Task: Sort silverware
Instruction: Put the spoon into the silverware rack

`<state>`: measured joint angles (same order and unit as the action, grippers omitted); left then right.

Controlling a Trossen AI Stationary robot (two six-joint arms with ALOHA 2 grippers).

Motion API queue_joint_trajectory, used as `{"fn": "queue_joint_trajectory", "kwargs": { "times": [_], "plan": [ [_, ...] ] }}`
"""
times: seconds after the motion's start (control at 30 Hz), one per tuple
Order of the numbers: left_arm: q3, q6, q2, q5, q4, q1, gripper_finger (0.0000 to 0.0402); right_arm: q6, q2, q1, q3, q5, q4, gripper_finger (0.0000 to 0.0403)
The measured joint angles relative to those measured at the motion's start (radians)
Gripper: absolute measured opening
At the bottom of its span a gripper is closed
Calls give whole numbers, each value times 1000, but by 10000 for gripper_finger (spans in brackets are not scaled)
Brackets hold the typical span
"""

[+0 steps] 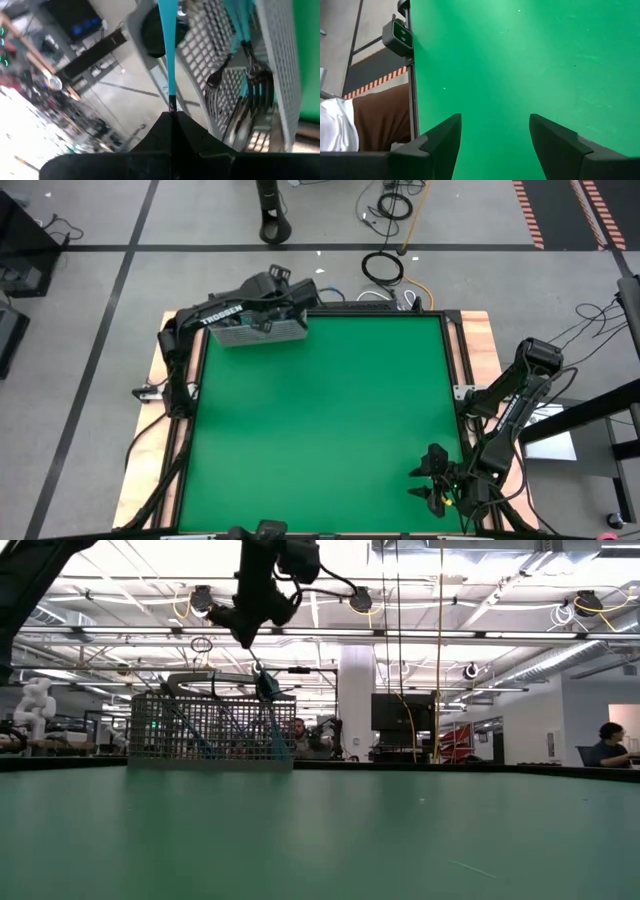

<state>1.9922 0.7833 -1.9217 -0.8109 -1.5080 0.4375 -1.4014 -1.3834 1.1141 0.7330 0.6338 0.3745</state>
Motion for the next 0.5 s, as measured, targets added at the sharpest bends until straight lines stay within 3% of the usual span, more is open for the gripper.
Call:
{"fn": "queue_joint_trajectory", "kwargs": {
  "times": [0.23,0.5],
  "plan": [
    [-19,235,-49,-12,34,1,6,2,0,0,0,17,6,224],
    [-19,406,-151,-38,194,0,7,0,0,0,0,21,5,224]
  ]
}}
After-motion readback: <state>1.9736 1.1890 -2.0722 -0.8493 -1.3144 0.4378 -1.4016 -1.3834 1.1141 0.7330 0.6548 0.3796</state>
